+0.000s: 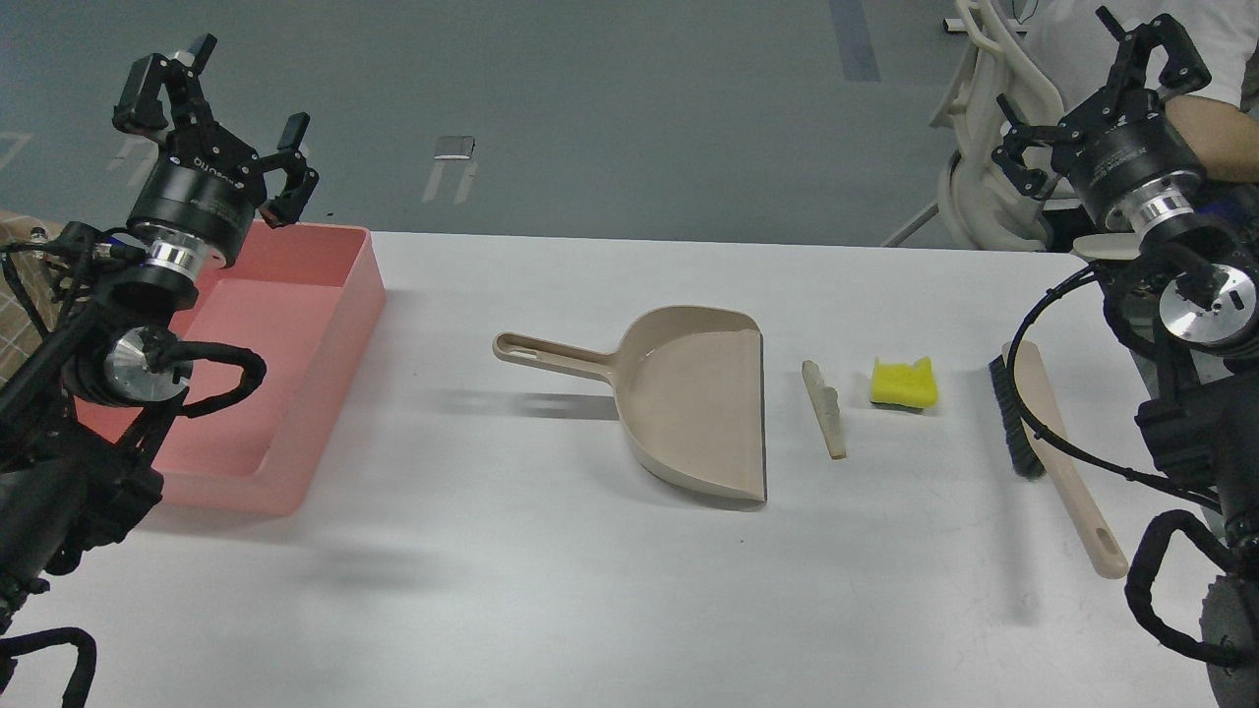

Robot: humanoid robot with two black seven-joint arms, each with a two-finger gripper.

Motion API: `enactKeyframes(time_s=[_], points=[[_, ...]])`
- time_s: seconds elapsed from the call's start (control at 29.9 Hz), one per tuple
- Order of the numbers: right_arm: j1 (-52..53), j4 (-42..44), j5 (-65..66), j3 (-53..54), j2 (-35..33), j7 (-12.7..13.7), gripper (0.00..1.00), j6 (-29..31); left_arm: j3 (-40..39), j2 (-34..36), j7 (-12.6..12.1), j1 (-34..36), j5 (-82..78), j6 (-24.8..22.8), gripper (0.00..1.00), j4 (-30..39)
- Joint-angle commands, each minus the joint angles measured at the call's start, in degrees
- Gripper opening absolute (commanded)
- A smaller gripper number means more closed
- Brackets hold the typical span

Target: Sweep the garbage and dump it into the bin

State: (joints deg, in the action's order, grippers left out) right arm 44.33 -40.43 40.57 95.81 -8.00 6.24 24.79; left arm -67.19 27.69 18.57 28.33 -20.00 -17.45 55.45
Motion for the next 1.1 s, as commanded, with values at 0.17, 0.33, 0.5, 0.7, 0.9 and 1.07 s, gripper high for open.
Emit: enactKeyframes(time_s=[0.17,0.33,0.5,0.7,0.9,1.07], points=[[-0.56,-0.08,-0.06,-0.01,0.00,0.00,1.00,0.09,-0.22,0.09,0.06,0.23,0.58,0.58,0.98,-0.16],[-1.17,-1.14,0.03,-0.01,0.00,0.00,1.00,0.09,-0.05,0.00,0.06,0.15,0.58,0.49,0.98,-0.08],[-2.05,-2.37,0.03,-0.27,0.00,0.00,1.00,0.00,0.04,0.09,0.06,0.06,0.49,-0.04,0.98,0.27],[-2.58,-2.98,-0.06,-0.36,0.00,0.00,1.00,0.00,-0.05,0.35,-0.03,-0.47,0.58,-0.30,0.98,1.32],[-4.60,-4.30,0.03,-0.10,-0.61,0.00,1.00,0.00,0.13,2.97,0.15,-6.60,0.40,0.23,0.98,9.66],[-6.27,-5.18,-0.06,0.08,-1.58,0.00,1.00,0.00,0.13,6.41,0.33,-12.75,0.32,0.32,0.97,17.22]])
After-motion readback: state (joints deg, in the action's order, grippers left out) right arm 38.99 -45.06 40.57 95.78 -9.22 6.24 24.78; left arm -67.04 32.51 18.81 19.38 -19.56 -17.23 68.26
